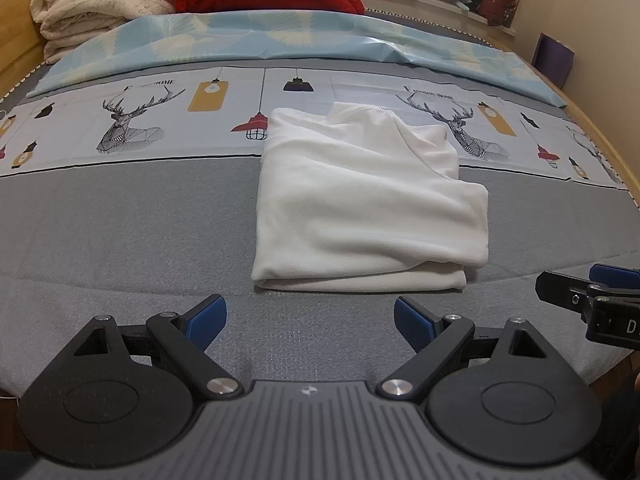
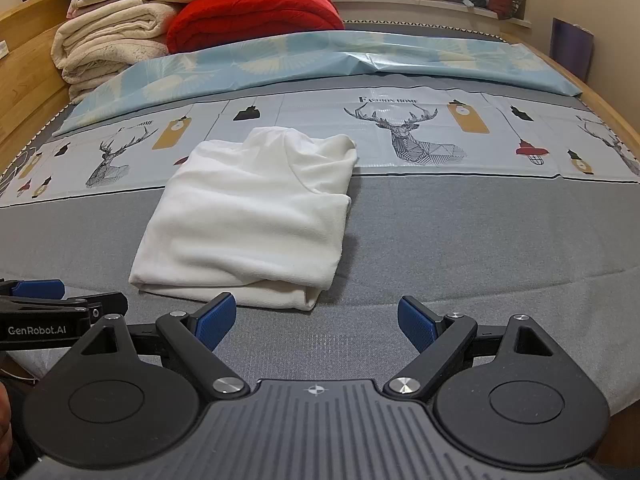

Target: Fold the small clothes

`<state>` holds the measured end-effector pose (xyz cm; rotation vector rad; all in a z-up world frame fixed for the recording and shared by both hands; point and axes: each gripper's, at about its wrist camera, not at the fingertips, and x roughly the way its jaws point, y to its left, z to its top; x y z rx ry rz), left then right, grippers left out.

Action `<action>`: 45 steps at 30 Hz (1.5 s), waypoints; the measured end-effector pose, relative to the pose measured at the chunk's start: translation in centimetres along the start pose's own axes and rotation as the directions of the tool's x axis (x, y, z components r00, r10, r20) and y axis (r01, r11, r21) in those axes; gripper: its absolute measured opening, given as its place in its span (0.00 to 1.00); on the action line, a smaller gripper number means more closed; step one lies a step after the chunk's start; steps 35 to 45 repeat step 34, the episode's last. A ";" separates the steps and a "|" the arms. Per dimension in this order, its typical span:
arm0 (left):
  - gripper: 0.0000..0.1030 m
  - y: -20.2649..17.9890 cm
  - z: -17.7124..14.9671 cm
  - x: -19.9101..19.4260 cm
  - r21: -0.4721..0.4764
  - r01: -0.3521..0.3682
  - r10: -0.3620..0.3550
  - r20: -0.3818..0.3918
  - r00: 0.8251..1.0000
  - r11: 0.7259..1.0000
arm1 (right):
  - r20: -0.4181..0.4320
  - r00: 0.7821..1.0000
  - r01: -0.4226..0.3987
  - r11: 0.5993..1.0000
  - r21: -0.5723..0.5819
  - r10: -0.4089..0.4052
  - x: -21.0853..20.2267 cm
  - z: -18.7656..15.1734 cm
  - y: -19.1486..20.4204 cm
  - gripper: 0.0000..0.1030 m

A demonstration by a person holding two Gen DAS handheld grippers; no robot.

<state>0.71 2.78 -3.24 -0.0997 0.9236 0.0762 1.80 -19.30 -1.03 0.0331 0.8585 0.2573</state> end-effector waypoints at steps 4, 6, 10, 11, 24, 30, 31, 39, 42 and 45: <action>0.91 0.0 0.0 0.0 0.000 0.001 -0.001 0.000 1.000 1.000 | 0.000 1.000 -0.001 1.000 -0.001 0.001 0.0 0.0 0.0 0.86; 0.91 0.0 0.0 0.0 0.000 0.000 0.000 0.000 1.000 1.000 | 0.000 1.000 0.000 1.000 -0.001 0.000 0.0 0.0 0.0 0.86; 0.91 -0.1 0.0 0.0 0.001 0.000 0.000 0.001 1.000 1.000 | -0.001 1.000 0.002 1.000 0.001 -0.002 0.0 0.0 0.2 0.86; 0.91 -0.1 0.0 0.0 0.001 0.001 -0.001 0.001 1.000 1.000 | -0.001 1.000 0.002 1.000 0.002 -0.002 0.0 0.0 0.2 0.86; 0.96 0.0 0.0 0.0 0.010 0.005 -0.005 0.009 1.000 1.000 | -0.001 1.000 0.002 1.000 0.002 -0.002 0.0 0.0 0.1 0.86; 0.97 0.0 0.0 0.0 0.014 0.003 -0.003 0.016 1.000 1.000 | -0.003 1.000 0.002 1.000 0.002 -0.002 0.0 0.0 0.1 0.86; 0.97 0.0 0.0 0.0 0.014 0.004 -0.004 0.016 1.000 1.000 | -0.003 1.000 0.002 1.000 0.002 -0.002 0.0 0.0 0.2 0.86; 0.97 0.0 -0.1 0.0 0.011 0.001 -0.001 0.013 1.000 1.000 | -0.003 1.000 0.002 1.000 0.001 -0.002 0.0 0.0 0.1 0.86; 0.97 0.0 -0.1 0.0 0.011 0.001 -0.001 0.013 1.000 1.000 | -0.003 1.000 0.002 1.000 0.001 -0.002 0.0 0.0 0.1 0.86; 0.97 0.0 -0.1 0.0 0.011 0.001 -0.001 0.013 1.000 1.000 | -0.003 1.000 0.002 1.000 0.001 -0.002 0.0 0.0 0.1 0.86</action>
